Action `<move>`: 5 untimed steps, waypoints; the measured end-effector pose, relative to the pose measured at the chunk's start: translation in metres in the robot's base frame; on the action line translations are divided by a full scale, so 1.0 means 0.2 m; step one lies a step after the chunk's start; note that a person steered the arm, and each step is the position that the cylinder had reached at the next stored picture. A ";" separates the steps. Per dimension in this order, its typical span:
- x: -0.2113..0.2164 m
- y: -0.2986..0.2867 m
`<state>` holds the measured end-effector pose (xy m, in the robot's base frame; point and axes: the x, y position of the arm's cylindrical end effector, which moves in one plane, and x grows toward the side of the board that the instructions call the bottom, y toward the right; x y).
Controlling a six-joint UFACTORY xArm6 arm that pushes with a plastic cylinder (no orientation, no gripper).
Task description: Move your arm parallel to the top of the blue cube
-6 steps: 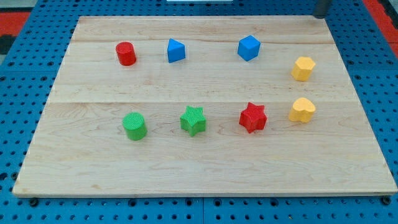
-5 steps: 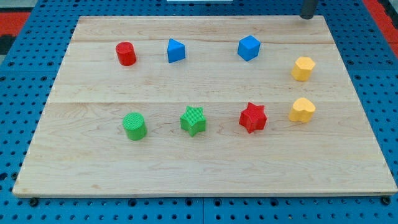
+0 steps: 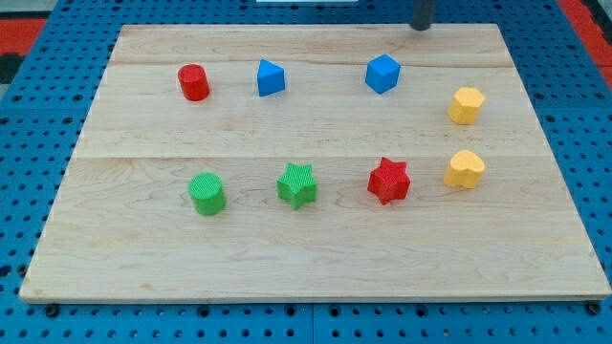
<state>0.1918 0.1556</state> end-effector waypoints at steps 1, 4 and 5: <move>0.00 -0.04; 0.01 -0.34; 0.03 -0.51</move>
